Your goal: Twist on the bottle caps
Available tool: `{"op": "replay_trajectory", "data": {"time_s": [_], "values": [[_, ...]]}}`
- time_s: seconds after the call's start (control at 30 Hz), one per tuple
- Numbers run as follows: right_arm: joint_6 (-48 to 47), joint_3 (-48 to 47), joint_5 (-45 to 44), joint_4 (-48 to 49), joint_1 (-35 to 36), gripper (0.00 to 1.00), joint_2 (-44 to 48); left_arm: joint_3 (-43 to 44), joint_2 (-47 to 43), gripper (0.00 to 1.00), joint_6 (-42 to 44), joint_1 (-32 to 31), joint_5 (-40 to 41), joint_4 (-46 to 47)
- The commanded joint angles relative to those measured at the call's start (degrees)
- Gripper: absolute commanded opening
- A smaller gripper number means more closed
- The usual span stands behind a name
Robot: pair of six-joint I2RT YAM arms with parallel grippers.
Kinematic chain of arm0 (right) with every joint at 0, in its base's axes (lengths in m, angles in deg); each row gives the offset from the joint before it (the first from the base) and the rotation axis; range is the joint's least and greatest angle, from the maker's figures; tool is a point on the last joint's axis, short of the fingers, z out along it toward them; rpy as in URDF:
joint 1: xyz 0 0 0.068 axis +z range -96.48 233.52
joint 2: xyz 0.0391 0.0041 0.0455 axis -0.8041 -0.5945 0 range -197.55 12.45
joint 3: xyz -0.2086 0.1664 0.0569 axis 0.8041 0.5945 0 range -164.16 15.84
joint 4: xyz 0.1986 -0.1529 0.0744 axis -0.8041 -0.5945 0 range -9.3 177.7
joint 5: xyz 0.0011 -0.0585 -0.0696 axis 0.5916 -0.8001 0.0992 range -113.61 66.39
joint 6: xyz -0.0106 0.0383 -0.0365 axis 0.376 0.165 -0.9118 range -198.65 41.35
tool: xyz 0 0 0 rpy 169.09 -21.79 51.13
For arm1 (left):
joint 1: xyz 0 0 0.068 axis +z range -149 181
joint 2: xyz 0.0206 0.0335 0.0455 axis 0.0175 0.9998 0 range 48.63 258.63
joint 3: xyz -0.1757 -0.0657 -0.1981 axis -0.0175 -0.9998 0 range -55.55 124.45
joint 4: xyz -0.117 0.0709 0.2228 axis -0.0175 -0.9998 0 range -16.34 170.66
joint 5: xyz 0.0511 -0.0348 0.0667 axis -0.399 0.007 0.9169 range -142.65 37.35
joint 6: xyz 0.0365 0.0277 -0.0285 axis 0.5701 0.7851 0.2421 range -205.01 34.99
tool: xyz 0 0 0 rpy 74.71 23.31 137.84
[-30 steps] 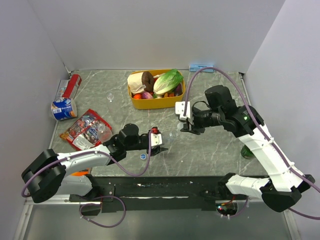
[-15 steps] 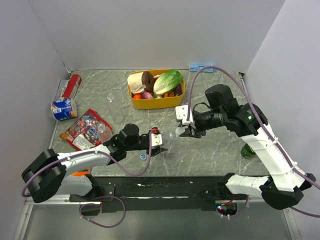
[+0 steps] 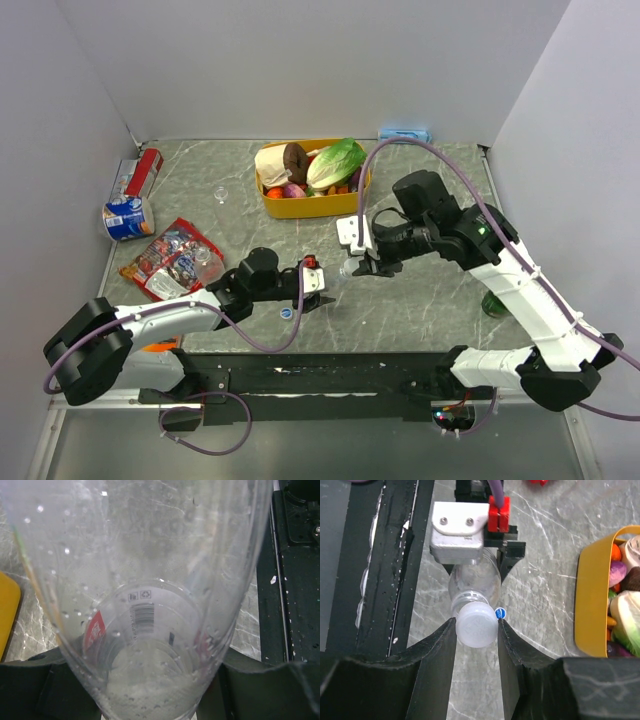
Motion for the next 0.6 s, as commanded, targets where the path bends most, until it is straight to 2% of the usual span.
{"op": "replay_trajectory", "data": {"time_s": [0.0,0.4,0.57], "values": [[-1.39,0.96,-0.61,1.02,1.83,0.38,-0.09,1.70,-0.53,0.01,-0.12,-0.32,-1.19,4.90],[-1.83,4.13,-1.67,-0.91,2.27,0.38,0.35,0.11,-1.06,0.01,-3.64,0.12,1.80,8.42],[-1.91,2.73,-0.01,-3.10,2.27,0.38,-0.70,0.29,-0.71,0.01,-2.85,0.12,1.53,8.60]]}}
